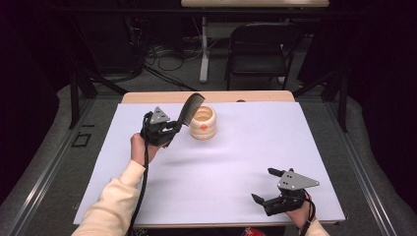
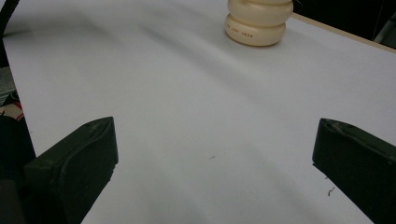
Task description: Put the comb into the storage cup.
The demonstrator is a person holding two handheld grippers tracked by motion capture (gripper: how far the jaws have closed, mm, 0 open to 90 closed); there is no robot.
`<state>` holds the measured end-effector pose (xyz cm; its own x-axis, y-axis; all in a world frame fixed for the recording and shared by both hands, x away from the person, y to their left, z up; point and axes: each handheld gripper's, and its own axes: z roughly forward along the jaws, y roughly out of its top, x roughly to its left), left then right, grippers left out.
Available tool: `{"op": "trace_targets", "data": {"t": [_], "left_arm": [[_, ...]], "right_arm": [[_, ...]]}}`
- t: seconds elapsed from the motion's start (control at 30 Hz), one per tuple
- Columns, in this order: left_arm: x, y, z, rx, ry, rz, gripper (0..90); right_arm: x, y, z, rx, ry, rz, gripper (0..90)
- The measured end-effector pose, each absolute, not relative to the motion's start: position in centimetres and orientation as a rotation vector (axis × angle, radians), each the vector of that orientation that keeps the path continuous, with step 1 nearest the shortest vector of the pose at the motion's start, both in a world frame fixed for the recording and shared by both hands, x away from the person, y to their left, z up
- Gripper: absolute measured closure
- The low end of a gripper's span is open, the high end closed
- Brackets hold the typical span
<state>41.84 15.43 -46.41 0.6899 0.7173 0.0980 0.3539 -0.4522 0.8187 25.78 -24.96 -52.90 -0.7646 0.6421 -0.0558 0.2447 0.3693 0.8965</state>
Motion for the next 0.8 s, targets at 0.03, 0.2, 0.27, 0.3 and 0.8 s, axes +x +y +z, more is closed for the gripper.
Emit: {"op": "trace_targets", "data": {"t": [0.03, 0.2, 0.27, 0.3, 0.8], "left_arm": [[41.9, 15.4, -46.3, 2.07, 0.818, 0.557, 72.4], [42.3, 15.2, -46.1, 2.055, 0.823, 0.548, 72.4], [42.5, 15.0, -46.0, 2.049, 0.822, 0.552, 72.4], [42.6, 15.0, -46.0, 2.045, 0.823, 0.551, 72.4], [43.6, 14.2, -44.9, 2.017, 0.821, 0.561, 72.4]], "right_arm": [[25.8, -25.0, -52.9, 0.77, 2.24, 1.365, 0.0], [25.8, -25.0, -52.9, 0.773, 2.239, 1.364, 0.0], [25.8, -25.0, -52.9, 0.774, 2.24, 1.364, 0.0], [25.8, -25.0, -52.9, 0.775, 2.239, 1.364, 0.0], [25.8, -25.0, -52.9, 0.775, 2.239, 1.363, 0.0]]}}
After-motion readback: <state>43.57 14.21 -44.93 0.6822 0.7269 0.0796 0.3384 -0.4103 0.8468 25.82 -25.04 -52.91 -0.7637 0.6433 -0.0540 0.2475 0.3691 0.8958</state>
